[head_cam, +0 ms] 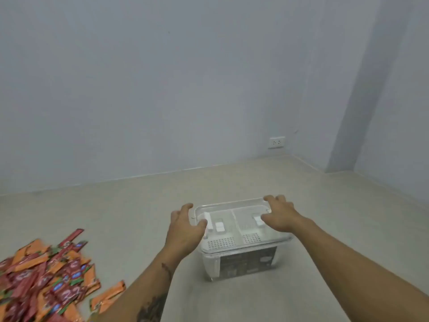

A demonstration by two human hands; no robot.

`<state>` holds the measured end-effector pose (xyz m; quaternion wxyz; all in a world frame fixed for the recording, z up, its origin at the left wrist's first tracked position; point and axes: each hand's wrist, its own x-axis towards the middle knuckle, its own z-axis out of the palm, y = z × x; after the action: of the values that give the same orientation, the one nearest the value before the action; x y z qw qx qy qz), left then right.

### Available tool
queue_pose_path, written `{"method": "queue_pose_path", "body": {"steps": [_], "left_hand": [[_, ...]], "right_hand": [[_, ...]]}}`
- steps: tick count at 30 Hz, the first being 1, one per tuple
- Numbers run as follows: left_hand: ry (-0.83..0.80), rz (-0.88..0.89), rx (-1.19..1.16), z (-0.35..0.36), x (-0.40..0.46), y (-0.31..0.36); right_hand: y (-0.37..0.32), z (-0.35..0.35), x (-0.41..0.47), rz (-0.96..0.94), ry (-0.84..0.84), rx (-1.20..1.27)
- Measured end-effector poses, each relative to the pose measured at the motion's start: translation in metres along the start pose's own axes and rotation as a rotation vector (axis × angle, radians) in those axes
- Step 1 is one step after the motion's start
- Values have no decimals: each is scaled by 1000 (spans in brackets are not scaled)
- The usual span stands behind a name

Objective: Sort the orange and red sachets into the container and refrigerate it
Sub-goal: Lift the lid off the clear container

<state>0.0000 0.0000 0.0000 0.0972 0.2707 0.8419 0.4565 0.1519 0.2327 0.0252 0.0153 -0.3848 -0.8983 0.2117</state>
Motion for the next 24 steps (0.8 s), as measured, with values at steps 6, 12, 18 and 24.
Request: {"method": "queue_pose_path", "body": {"steps": [6,12,18,24], "left_hand": [[-61,-100,57,42,11,-8],[-28,-111,71,59,15,-20],[65,-84,152,41,-4,-31],[116,-90,226,4,-35,-51]], "right_hand": [[24,26,28,-31,-41,49],[28,48,33,-100,118,-19],[8,62,21,-169,166,13],[-29,84,-3,-138,206,65]]}}
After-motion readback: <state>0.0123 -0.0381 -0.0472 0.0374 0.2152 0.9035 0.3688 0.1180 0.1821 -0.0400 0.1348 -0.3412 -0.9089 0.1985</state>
